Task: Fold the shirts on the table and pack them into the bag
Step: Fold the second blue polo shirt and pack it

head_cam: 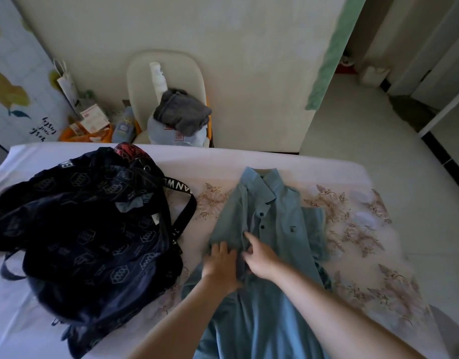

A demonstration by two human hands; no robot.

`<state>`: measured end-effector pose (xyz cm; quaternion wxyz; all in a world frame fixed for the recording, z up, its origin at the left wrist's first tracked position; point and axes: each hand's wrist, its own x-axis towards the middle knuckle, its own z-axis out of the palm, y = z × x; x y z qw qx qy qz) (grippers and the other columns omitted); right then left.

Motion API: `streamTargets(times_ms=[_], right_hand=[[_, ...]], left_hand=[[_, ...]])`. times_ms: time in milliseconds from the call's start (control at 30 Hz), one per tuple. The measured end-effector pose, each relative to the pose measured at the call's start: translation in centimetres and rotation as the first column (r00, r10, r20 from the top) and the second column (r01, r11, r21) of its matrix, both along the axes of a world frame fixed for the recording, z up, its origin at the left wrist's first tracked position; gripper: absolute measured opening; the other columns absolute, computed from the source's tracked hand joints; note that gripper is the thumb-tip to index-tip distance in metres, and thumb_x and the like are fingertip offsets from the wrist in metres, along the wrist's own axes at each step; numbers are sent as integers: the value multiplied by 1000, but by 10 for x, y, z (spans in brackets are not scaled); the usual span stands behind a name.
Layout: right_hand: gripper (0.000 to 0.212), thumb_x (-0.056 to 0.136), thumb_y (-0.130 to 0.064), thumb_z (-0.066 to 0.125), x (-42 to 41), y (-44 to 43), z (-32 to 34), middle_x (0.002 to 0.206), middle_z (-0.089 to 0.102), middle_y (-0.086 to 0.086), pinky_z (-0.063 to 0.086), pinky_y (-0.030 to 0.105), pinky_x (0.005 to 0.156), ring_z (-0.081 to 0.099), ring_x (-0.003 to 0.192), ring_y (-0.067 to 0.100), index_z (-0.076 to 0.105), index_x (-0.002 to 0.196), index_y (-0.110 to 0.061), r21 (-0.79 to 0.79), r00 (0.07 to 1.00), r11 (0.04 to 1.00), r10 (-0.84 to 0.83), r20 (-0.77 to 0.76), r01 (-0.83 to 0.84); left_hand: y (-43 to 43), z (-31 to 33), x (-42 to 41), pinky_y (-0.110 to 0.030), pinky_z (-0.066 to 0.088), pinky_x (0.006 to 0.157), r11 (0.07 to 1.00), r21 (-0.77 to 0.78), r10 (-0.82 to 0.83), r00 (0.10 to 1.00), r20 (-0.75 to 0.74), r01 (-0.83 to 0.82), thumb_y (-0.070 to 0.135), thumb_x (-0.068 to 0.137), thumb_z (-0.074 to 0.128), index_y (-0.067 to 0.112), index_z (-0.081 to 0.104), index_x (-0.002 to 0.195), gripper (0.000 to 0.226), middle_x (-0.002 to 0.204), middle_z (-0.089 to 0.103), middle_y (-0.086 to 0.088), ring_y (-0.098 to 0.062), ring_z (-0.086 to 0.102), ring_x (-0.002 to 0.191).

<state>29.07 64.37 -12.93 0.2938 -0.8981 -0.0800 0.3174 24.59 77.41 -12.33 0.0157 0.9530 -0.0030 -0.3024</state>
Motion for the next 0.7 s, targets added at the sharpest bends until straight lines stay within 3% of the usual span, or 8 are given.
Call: streamTargets(times_ms=[67, 167, 267, 333, 400, 500, 567, 700], right_hand=[[58, 95, -30, 62, -1, 7, -3, 96, 61, -2, 49, 27, 59, 65, 77, 19, 34, 145, -41, 89, 984, 981, -172, -42, 175], [53, 89, -16, 71, -1, 20, 1, 83, 65, 1, 56, 33, 60, 64, 64, 17, 50, 137, -24, 228, 929, 901, -352, -116, 370], [52, 91, -17, 69, 12, 39, 24, 115, 70, 1, 55, 28, 72, 68, 86, 10, 44, 136, -19, 412, 883, 781, -430, -190, 469], [69, 94, -19, 64, 23, 48, 40, 136, 58, -10, 49, 20, 75, 62, 100, 4, 25, 149, -31, 484, 927, 792, -344, -150, 372], [71, 95, -20, 60, 32, 49, 50, 143, 48, -16, 49, 18, 72, 61, 109, 7, 21, 152, -34, 420, 972, 880, -233, -22, 221], [51, 98, -18, 51, 42, 26, 51, 148, 48, -8, 48, 27, 94, 53, 129, 17, 40, 147, -27, 207, 975, 977, -86, 203, 43], [42, 99, -12, 47, 49, -2, 45, 142, 54, -2, 47, 36, 101, 55, 125, 21, 50, 139, -23, 124, 958, 987, -128, 256, 98], [43, 92, -1, 46, 65, -77, 23, 130, 63, 6, 49, 36, 96, 60, 117, 26, 59, 128, -21, -31, 899, 959, -253, 357, 282]], left_hand=[[3, 1, -2, -41, 43, 99, 988, -120, 111, 991, 77, -102, 38, 91, 56, 23, 52, 134, 46, 133, 43, -7, -29, 39, 124], [20, 27, 6, -37, 51, 89, 945, -263, 232, 965, 126, -193, 25, 94, 51, 15, 56, 124, 31, 123, 60, -9, -27, 58, 110], [53, 62, 24, -42, 55, 76, 881, -361, 412, 869, 273, -304, 6, 97, 40, 11, 43, 126, 29, 110, 63, -12, -27, 62, 88], [85, 84, 35, -38, 45, 60, 779, -521, 582, 713, 390, -350, 0, 90, 43, 14, 42, 122, 35, 94, 60, -10, -26, 55, 74], [116, 96, 47, -35, 38, 60, 788, -518, 596, 623, 507, -333, -2, 85, 45, 17, 47, 113, 34, 96, 55, -10, -29, 51, 74], [132, 97, 65, -44, 46, 76, 844, -291, 535, 677, 505, -450, 2, 91, 43, 13, 56, 116, 30, 117, 50, -14, -35, 51, 98], [113, 89, 74, -43, 41, 97, 896, -77, 416, 765, 491, -438, 6, 92, 49, 11, 53, 127, 36, 133, 44, -13, -34, 41, 120], [36, 63, 92, -40, 30, 110, 965, -255, 183, 856, 484, -62, -4, 78, 59, 18, 40, 144, 72, 148, 33, -5, -30, 30, 134]])
